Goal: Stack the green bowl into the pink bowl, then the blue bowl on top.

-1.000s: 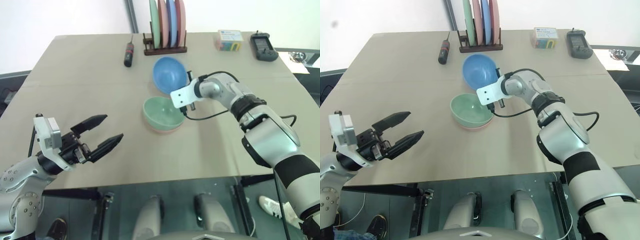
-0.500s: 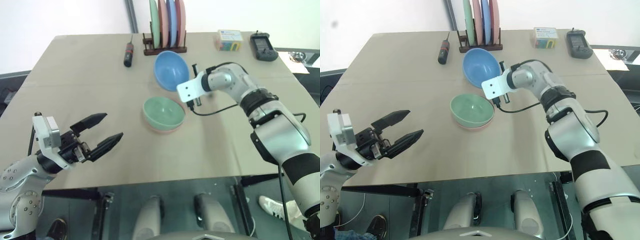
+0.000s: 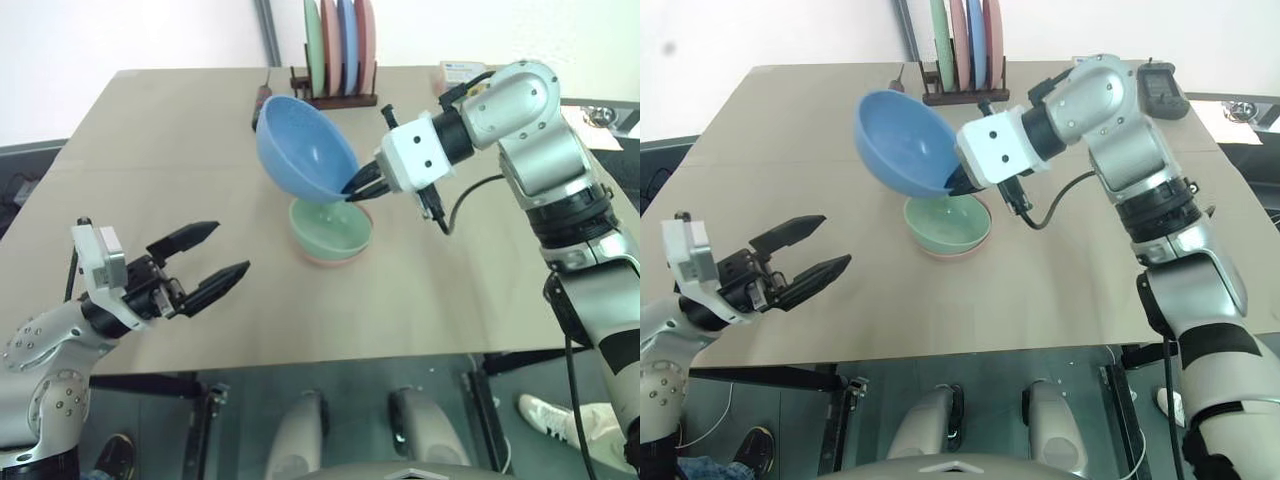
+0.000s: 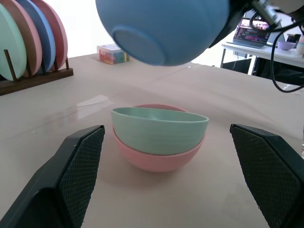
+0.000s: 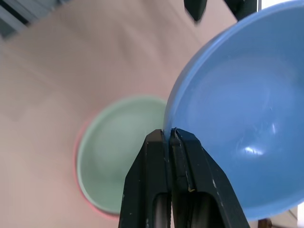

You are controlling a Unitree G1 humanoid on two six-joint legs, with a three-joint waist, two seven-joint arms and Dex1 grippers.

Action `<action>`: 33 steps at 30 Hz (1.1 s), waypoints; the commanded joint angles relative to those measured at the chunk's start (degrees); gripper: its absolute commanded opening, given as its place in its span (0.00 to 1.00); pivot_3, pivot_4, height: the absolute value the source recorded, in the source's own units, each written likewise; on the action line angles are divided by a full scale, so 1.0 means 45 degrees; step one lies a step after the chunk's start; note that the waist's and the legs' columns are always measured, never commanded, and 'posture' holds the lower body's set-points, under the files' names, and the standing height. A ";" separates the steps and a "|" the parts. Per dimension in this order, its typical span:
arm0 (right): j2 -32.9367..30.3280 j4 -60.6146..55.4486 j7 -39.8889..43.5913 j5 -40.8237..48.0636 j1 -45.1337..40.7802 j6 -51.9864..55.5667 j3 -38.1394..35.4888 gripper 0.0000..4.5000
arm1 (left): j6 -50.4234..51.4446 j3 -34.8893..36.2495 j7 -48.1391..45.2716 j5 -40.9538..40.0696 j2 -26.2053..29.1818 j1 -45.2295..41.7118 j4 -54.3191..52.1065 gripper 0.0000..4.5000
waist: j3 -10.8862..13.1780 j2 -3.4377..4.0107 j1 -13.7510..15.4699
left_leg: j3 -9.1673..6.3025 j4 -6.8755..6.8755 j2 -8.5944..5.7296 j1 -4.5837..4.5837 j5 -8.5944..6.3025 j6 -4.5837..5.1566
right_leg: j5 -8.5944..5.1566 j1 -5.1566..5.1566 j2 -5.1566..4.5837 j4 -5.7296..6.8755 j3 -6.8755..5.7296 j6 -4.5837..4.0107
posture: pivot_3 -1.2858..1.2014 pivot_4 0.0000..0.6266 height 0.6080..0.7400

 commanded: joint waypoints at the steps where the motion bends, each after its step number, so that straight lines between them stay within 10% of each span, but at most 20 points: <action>1: -0.0205 -0.1459 0.0183 0.0520 0.0369 0.0861 -0.0182 0.00 | -0.0329 0.0076 -0.0153 0.0013 0.0096 -0.0220 -0.0017 1.00 | 0.0000 0.0000 0.0036 | 0.0000 0.0004 0.0000 -0.0001 0.0000 0.0000 | 0.0000 0.0002 0.0001 0.0000 -0.0002 0.0000 | 0.52 0.24 1.00; 7: -0.0417 -0.0962 -0.0025 -0.0182 0.0279 0.0420 -0.0085 0.28 | -0.0374 0.0110 -0.0181 0.0022 0.0089 -0.0221 0.0011 1.00 | 0.0000 0.0000 0.0146 | 0.0007 0.0011 0.0000 -0.0004 0.0000 -0.0001 | -0.0001 0.0000 0.0000 -0.0004 0.0003 0.0000 | 0.52 0.24 1.00; 16: -0.0521 -0.0146 -0.0398 -0.0611 -0.0100 0.0194 -0.0338 1.00 | -0.0356 0.0126 -0.0211 -0.0014 0.0094 -0.0172 -0.0015 1.00 | 0.0000 0.0000 0.0146 | 0.0010 0.0012 0.0000 -0.0007 0.0001 -0.0001 | -0.0001 -0.0001 0.0000 -0.0006 0.0004 0.0000 | 0.52 0.24 1.00; 33: -0.4351 -0.1079 -0.1013 0.3697 0.6864 0.4816 -0.5536 1.00 | -0.0709 0.1394 0.0416 0.1334 0.0329 0.2315 -0.0611 1.00 | -0.0004 -0.0007 0.0186 | 0.0014 0.0008 -0.0008 -0.0006 0.0000 0.0001 | -0.0028 0.0019 -0.0012 -0.0040 0.0005 -0.0042 | 0.52 0.24 1.00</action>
